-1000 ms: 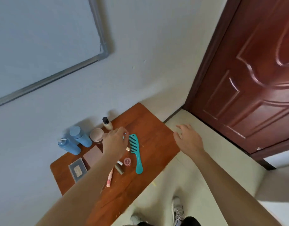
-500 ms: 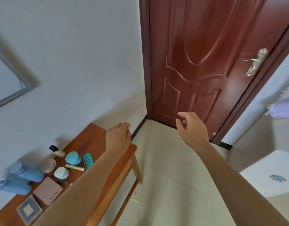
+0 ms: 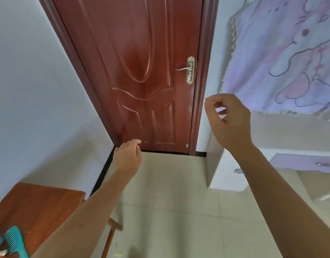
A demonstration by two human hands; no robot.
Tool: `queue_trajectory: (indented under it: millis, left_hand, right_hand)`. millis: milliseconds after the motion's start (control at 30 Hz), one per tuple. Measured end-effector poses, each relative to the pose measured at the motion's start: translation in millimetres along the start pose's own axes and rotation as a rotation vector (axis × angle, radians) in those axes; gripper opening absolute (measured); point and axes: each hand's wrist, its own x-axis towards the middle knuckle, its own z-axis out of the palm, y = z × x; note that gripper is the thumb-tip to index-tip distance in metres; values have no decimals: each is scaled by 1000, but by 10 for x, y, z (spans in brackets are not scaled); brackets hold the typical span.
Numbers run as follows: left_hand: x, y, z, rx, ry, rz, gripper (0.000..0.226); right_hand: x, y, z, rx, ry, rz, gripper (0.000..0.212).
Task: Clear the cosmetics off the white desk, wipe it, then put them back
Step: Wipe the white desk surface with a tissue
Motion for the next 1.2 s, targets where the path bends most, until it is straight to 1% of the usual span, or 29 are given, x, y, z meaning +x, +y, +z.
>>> queue_trajectory:
  millis: [67, 100, 167, 200, 233, 267, 333, 367, 433, 467, 500, 567, 667, 733, 833, 1000, 1133, 1200]
  left_hand:
    - [114, 225, 138, -38, -16, 51, 7]
    - [175, 310, 229, -38, -32, 84, 9]
    - [298, 487, 393, -11, -61, 142, 29]
    - [360, 575, 466, -19, -72, 155, 33]
    - [431, 646, 561, -41, -68, 181, 28]
    - [498, 733, 626, -61, -71, 201, 18]
    - [661, 915, 793, -86, -71, 259, 10]
    - [753, 1020, 885, -94, -77, 292, 2]
    - [921, 1301, 1058, -123, -129, 345, 21]
    - [1007, 1466, 1153, -156, -144, 360, 23]
    - [1084, 1632, 1268, -199, -150, 386, 20]
    - [1220, 2018, 1474, -275, -165, 455, 27]
    - [1368, 2657, 1684, -360, -168, 595, 29]
    - [1429, 3106, 1819, -395, -166, 675, 36]
    - [1453, 3772, 2052, -467, -101, 745, 40]
    - [1440, 4988, 2424, -429, -88, 791, 48]
    - [1474, 6065, 2646, -378, -84, 815, 51]
    - [1556, 6557, 2709, -350, -67, 812, 53]
  right_hand:
    - [104, 6, -282, 28, 82, 20, 10]
    - [146, 26, -398, 33, 117, 25, 10]
    - [211, 92, -576, 29, 171, 38, 10]
    - [240, 141, -642, 26, 192, 51, 11]
    - [265, 194, -689, 17, 207, 64, 11]
    - [290, 257, -722, -1, 220, 74, 11]
    - [343, 397, -765, -64, 239, 85, 10]
    - [372, 474, -789, -103, 248, 87, 9]
    - [425, 626, -870, -186, 280, 90, 8]
    - [450, 702, -930, -228, 295, 94, 9]
    - [468, 781, -1000, -274, 308, 100, 10]
    - [486, 952, -1173, -368, 336, 118, 15]
    - [493, 1229, -1480, -468, 374, 172, 22]
    - [494, 1445, -1710, -519, 407, 211, 25]
    - [512, 1841, -2092, -571, 461, 238, 24]
    - [654, 2641, -2873, -590, 527, 282, 25]
    - [946, 3304, -3675, -575, 531, 323, 22]
    - [1151, 3613, -4061, -584, 494, 327, 23]
